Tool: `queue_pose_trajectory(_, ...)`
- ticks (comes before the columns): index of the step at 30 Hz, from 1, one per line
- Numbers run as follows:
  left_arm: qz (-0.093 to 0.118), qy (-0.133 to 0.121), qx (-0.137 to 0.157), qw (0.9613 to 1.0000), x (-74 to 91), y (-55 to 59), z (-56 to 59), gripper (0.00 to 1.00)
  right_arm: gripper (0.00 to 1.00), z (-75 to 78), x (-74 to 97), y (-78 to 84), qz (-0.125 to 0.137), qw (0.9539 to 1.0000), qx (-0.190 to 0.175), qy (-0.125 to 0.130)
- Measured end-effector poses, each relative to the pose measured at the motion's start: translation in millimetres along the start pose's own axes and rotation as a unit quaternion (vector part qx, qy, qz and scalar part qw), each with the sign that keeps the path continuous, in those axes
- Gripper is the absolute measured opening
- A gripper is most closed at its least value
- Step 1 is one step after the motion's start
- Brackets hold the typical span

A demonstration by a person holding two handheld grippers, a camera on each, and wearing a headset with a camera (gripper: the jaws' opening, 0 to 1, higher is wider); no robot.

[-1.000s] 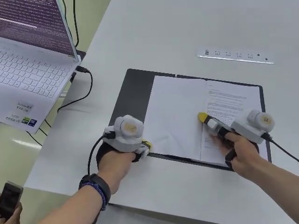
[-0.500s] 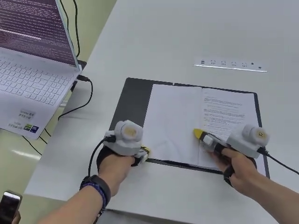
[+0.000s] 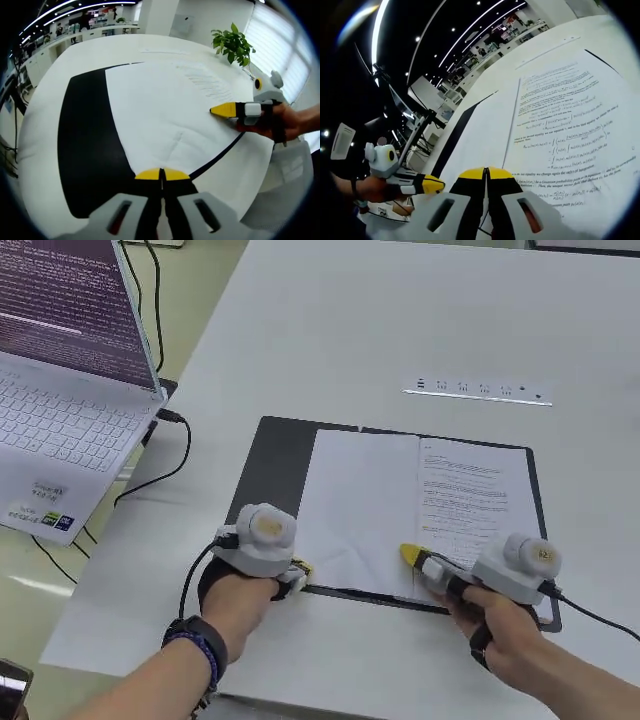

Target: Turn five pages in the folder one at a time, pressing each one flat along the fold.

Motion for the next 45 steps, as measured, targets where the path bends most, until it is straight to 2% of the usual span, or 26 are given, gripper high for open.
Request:
queue_pose_trajectory(16, 0.003, 0.001, -0.005, 1.0, -0.5, 0.8, 0.0, 0.0, 0.0, -6.6, 18.2, 23.8, -0.025, 0.9994, 0.026, -0.005)
queue_pose_trajectory(26, 0.006, -0.003, -0.004, 1.0, 0.5, 1.1, 1.0, 0.0, 0.0, -10.6, 27.9, 36.4, -0.033, 0.9992, 0.023, -0.005)
queue_pose_trajectory(33, 0.009, -0.007, 0.004, 0.9999, 1.0, 1.2, 1.5, 0.0, 0.0, -14.3, 29.9, 34.6, -0.041, 0.999, 0.02, -0.001)
queue_pose_trajectory(35, 0.016, -0.007, 0.021, 0.9996, 1.2, 1.8, 0.4, 0.0, 0.0, -14.9, 31.1, 33.4, -0.041, 0.999, 0.02, -0.002)
queue_pose_trajectory(37, 0.021, -0.008, 0.034, 0.9992, 1.4, 2.5, 0.4, 0.0, 0.0, -14.0, 33.3, 30.9, -0.037, 0.9992, 0.016, -0.001)
queue_pose_trajectory(41, 0.02, -0.012, 0.032, 0.9992, 2.2, 3.6, 3.0, 0.0, 0.03, -14.8, 40.6, 22.9, -0.025, 0.9995, 0.018, -0.004)
queue_pose_trajectory(45, 0.03, -0.01, 0.036, 0.9989, 7.4, 1.9, 7.6, 0.09, 0.09, -9.4, 51.8, 15.4, -0.02, 0.9996, 0.021, -0.004)
Point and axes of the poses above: the centre of the closed fingertips' face, and the gripper's own axes: x roughly backward along the fingers, z roughly to its right, y roughly out of its underside, the point moved 7 cm from there along x, roughly backward along the fingers, and after that the axes turned 7 degrees about y, right-handed, at the moved point
